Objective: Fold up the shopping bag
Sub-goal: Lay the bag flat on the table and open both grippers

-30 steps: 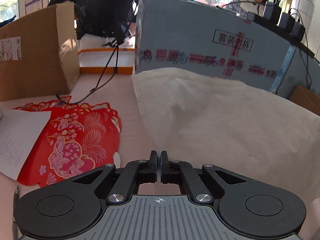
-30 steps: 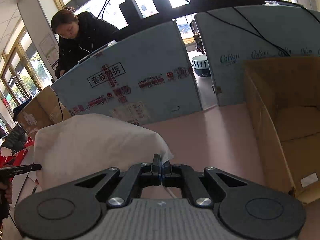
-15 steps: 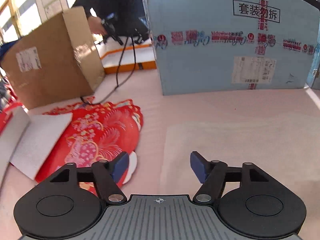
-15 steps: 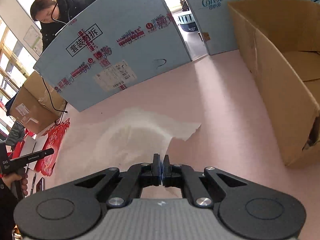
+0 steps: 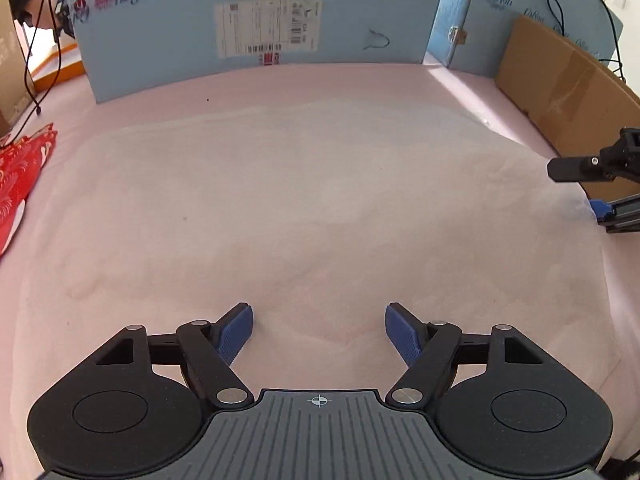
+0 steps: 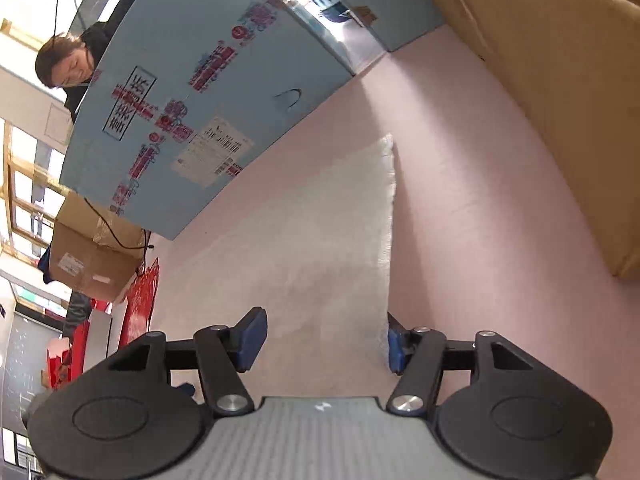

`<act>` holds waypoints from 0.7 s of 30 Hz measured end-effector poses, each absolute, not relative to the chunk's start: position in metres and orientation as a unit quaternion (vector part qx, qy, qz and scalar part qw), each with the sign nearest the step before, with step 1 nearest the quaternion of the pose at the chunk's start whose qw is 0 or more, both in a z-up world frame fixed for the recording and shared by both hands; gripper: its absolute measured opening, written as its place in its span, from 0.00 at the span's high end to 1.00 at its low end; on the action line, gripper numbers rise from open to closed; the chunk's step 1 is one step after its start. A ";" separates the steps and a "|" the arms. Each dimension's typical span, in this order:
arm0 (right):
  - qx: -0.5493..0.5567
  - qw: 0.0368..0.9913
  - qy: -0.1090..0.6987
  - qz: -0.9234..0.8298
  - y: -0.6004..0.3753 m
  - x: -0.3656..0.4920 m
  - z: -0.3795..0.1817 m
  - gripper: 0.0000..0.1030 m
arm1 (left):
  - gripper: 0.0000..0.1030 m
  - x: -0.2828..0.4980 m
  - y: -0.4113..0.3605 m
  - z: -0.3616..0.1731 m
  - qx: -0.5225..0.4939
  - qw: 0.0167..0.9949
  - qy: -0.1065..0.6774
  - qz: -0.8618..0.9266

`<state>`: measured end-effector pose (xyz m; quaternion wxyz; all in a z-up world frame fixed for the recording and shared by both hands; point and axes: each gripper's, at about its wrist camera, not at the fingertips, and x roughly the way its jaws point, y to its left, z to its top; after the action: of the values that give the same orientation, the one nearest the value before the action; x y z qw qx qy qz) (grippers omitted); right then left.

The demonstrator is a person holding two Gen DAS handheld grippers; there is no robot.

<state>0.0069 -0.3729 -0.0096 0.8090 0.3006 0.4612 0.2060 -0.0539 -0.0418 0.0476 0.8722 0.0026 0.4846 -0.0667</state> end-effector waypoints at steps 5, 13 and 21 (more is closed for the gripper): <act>0.240 0.824 0.477 0.188 -0.368 0.021 -0.013 0.33 | 0.19 -0.053 -0.044 0.048 0.010 0.871 0.490 -0.041; 0.034 0.869 0.470 0.150 -0.337 0.001 0.000 0.37 | 0.19 -0.061 -0.077 0.057 0.041 0.898 0.435 -0.057; 0.066 0.845 0.496 0.189 -0.366 -0.028 0.000 0.36 | 0.19 -0.065 -0.113 0.037 0.083 0.889 0.445 -0.071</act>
<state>-0.0281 -0.3658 0.0000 0.8452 0.0665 0.4956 0.1887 -0.0653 -0.1131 0.0371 0.8891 0.0826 0.4445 -0.0710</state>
